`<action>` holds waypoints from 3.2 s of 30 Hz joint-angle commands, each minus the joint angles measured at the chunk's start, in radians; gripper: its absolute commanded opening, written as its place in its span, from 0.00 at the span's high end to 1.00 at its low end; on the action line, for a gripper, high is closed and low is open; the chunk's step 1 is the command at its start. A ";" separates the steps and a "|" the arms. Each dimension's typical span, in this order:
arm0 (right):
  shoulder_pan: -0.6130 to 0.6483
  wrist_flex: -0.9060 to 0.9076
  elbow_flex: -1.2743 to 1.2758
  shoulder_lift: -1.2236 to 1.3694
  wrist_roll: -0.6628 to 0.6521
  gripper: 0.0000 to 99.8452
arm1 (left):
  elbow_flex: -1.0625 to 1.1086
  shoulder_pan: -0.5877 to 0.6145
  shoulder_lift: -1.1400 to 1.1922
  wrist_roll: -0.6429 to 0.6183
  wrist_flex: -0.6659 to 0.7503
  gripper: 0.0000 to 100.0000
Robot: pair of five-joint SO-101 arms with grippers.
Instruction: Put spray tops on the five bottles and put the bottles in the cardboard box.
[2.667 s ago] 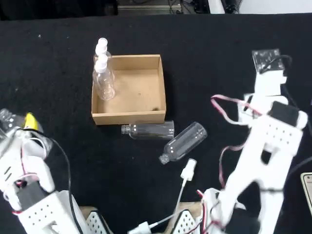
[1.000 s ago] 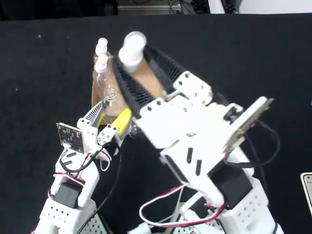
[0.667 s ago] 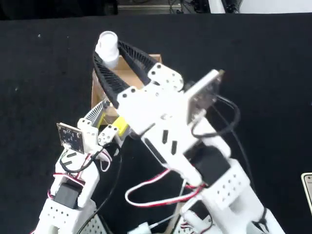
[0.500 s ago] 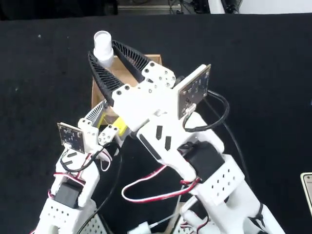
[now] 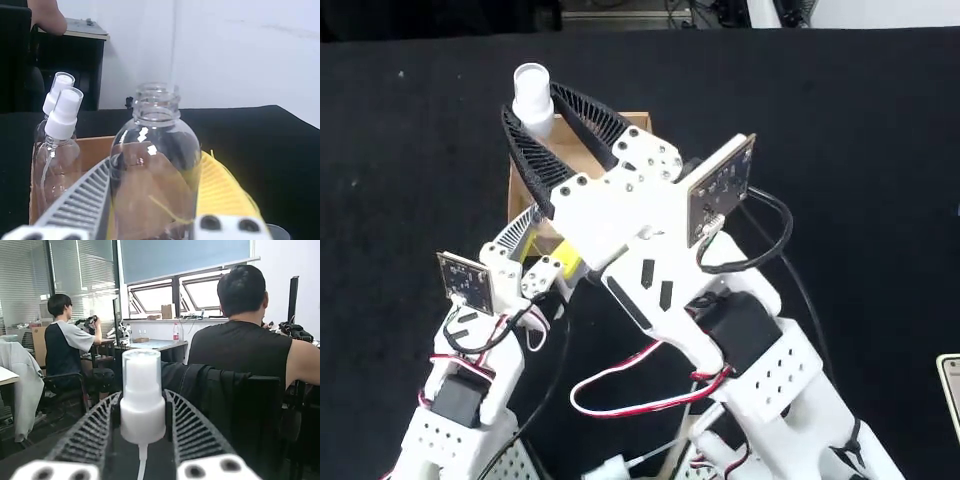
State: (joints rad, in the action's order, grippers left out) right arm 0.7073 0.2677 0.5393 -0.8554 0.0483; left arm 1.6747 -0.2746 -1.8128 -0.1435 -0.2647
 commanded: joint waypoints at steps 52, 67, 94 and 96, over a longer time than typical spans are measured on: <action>-0.367 0.859 -0.114 -0.191 0.003 0.78 | 0.025 -0.004 -0.011 0.003 0.018 0.97; -0.531 0.190 0.697 -0.188 -0.003 0.94 | 0.025 0.403 -0.011 0.005 0.020 0.97; -0.525 0.173 0.794 -0.183 -0.005 0.94 | 0.019 0.977 0.766 0.330 0.937 0.97; -0.525 0.172 0.803 -0.188 -0.005 0.94 | 0.012 0.998 0.905 0.345 1.028 0.97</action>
State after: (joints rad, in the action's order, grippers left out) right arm 0.1979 0.4687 1.3418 -1.0349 0.0483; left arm 1.6824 0.6905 -1.1807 0.1450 0.5608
